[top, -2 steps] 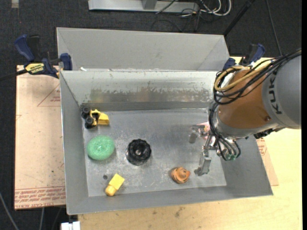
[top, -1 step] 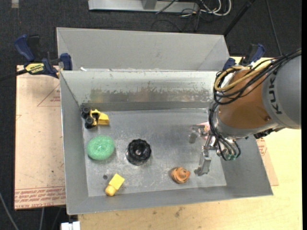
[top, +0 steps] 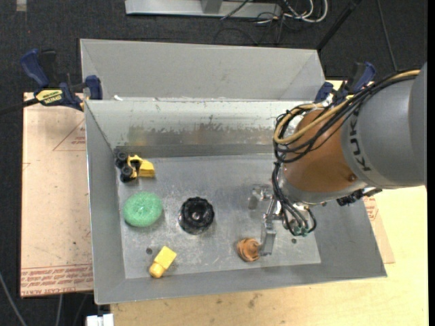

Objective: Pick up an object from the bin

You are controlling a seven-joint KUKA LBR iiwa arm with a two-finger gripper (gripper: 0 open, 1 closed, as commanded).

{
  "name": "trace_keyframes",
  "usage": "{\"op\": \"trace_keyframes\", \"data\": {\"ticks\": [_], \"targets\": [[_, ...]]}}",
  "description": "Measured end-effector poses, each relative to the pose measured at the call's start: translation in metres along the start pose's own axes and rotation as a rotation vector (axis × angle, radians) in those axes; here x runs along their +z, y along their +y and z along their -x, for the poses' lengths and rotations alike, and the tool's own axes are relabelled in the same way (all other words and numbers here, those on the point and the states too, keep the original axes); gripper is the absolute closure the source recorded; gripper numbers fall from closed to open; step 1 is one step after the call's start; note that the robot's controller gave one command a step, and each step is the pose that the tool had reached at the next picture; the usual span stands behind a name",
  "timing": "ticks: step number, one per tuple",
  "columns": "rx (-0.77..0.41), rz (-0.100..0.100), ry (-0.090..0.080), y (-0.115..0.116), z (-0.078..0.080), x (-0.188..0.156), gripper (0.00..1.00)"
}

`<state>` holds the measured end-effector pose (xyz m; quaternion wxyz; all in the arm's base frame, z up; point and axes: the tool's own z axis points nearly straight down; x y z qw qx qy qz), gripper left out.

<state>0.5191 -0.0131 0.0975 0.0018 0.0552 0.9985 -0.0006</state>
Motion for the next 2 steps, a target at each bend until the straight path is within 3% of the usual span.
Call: {"op": "trace_keyframes", "data": {"ticks": [1,2], "targets": [[-0.071,0.004,0.0,0.0286,-0.019,0.0194,0.0],[-0.019,0.0,-0.005,0.0282,-0.0193,0.0244,1.0]]}}
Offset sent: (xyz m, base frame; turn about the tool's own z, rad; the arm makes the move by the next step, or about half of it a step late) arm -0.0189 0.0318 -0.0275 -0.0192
